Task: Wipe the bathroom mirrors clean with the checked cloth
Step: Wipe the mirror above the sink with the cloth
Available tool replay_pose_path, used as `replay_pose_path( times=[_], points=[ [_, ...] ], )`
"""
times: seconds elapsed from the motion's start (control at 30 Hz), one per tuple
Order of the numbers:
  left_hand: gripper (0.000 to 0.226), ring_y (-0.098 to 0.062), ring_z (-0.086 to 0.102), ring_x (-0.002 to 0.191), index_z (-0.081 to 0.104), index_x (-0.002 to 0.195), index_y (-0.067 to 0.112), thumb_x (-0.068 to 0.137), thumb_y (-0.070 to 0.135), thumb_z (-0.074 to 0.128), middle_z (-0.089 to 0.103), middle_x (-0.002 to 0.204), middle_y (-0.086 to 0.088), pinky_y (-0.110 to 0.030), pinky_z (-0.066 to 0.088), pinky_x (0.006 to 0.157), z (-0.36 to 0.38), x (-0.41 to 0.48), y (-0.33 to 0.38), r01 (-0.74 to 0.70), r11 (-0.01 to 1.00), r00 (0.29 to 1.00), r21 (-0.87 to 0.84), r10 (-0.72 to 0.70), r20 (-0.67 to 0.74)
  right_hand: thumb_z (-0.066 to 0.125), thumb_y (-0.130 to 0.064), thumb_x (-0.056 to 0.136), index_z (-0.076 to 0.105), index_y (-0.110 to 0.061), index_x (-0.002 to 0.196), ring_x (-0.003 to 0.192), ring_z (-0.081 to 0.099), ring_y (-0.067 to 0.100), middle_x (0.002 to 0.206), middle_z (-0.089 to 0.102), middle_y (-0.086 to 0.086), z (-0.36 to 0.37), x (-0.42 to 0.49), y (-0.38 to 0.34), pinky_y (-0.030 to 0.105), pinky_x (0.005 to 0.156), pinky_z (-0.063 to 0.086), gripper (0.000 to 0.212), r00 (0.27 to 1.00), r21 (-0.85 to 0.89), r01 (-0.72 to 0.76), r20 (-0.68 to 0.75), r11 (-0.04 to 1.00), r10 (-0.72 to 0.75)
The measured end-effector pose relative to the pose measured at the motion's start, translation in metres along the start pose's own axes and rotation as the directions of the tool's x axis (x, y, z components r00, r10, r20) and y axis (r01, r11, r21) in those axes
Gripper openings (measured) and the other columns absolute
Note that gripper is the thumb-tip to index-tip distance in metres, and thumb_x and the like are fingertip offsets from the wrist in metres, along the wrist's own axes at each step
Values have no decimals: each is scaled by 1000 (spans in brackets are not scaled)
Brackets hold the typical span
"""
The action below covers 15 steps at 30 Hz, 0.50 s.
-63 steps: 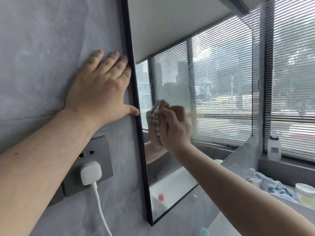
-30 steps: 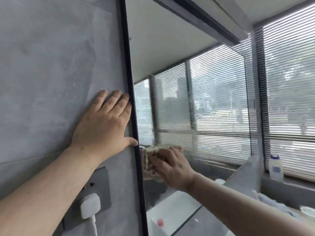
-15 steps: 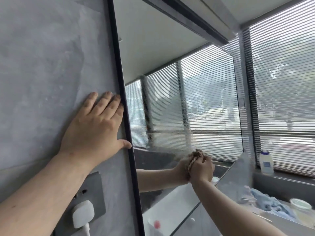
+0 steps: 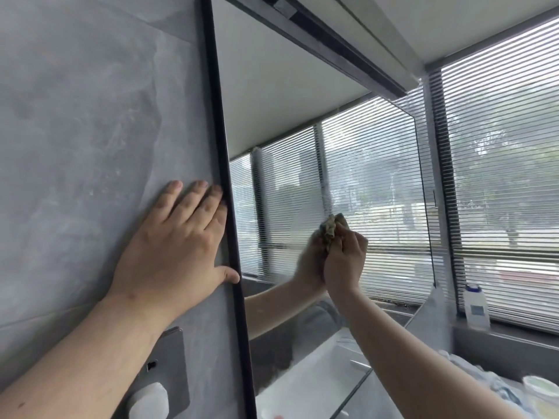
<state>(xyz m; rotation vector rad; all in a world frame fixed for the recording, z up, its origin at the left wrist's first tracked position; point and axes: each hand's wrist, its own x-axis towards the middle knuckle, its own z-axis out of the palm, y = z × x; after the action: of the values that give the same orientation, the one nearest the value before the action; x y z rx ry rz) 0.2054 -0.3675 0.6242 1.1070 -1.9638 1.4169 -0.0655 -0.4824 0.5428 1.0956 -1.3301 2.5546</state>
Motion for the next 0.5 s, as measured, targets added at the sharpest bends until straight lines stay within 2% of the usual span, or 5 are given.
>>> replay_pose_path(
  times=[0.07, 0.13, 0.3, 0.43, 0.5],
  points=[
    [112, -38, 41, 140, 53, 135, -7, 60, 74, 70, 48, 146, -23, -57, 24, 118, -1, 0, 0, 0, 1000, 1000, 2, 0, 10, 53, -4, 91, 71, -20, 118, 110, 55, 19, 110, 52, -3, -1, -5, 5, 37, 106, 43, 36, 1000, 46, -9, 1, 999, 9],
    [112, -37, 41, 141, 53, 136, -6, 61, 76, 69, 48, 147, -22, -57, 24, 118, -1, 0, 0, 5, 1000, 1000, 8, -5, 17, 54, 0, 90, 72, -16, 116, 106, 55, 18, 103, 49, -8, 4, 6, -5, 39, 105, 45, 36, 1000, 62, -29, -2, 998, 29],
    [112, -37, 41, 140, 53, 136, -5, 60, 75, 69, 49, 147, -21, -56, 24, 118, -1, 0, 0, 7, 1000, 1000, 6, -8, 10, 52, -5, 91, 69, -20, 123, 102, 52, 11, 106, 48, -4, 33, 69, -78, 22, 98, 42, 40, 992, 26, 86, 94, 996, -88],
    [112, -37, 41, 140, 53, 136, -6, 60, 76, 69, 48, 147, -21, -57, 24, 118, 0, 0, 0, 3, 1000, 1000, 12, -3, 6, 48, -2, 82, 72, -25, 119, 105, 59, 15, 111, 61, 2, 55, 133, -118, 26, 97, 48, 49, 965, -17, 210, 166, 978, -204],
    [112, -37, 41, 140, 53, 135, -6, 61, 76, 68, 48, 147, -21, -57, 24, 118, 0, -1, -1, 1, 1000, 1000, 16, -2, 8, 49, 1, 81, 75, -25, 112, 107, 62, 15, 112, 67, 2, 53, 150, -118, 27, 96, 51, 48, 965, 50, 176, 188, 983, -182]
  ],
)
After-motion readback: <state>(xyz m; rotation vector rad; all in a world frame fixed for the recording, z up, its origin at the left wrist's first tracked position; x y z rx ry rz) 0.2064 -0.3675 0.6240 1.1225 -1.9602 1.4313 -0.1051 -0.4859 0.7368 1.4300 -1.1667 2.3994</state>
